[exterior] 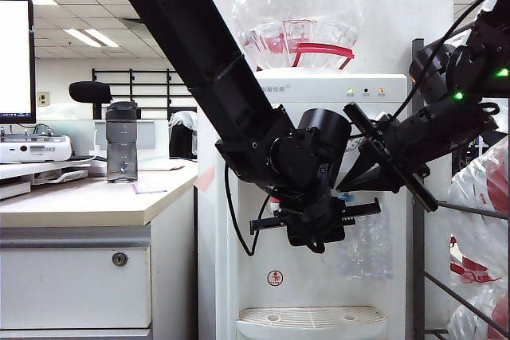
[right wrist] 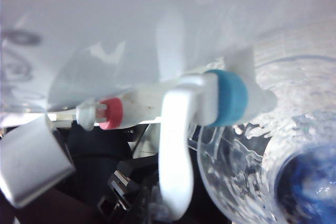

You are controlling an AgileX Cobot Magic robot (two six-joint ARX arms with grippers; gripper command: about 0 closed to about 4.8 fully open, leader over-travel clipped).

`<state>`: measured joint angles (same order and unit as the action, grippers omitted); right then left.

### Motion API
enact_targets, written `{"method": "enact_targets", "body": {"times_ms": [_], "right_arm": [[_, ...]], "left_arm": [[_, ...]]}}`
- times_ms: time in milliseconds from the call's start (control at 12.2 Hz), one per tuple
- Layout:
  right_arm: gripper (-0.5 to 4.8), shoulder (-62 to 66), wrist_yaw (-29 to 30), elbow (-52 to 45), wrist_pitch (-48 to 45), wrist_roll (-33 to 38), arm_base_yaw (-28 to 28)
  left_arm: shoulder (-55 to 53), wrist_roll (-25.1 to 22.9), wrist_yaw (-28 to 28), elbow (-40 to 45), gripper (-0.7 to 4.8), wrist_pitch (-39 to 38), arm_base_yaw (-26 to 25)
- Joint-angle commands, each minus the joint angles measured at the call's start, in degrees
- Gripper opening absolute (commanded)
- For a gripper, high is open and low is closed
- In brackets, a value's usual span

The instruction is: Pick up the plastic mug from the left desk, go to the cold water outlet of the water dispenser, press the vertical switch to get some water, then put the mug back on the desk.

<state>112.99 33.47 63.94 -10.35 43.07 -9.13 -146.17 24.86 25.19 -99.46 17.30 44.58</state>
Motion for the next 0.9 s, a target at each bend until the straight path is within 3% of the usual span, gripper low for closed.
{"method": "enact_targets", "body": {"times_ms": [82,899], "right_arm": [[-0.05,0.09,-2.47,-0.09,0.98,1.79,0.68],[-0.05,0.09,-2.95,-0.09,1.2,2.23,0.85]], "left_arm": [[0.76,-0.22,-0.83,-0.33,-0.07,2.95,0.42],[0.76,-0.22,-0.83,-0.33,-0.07,2.97,0.39]]}}
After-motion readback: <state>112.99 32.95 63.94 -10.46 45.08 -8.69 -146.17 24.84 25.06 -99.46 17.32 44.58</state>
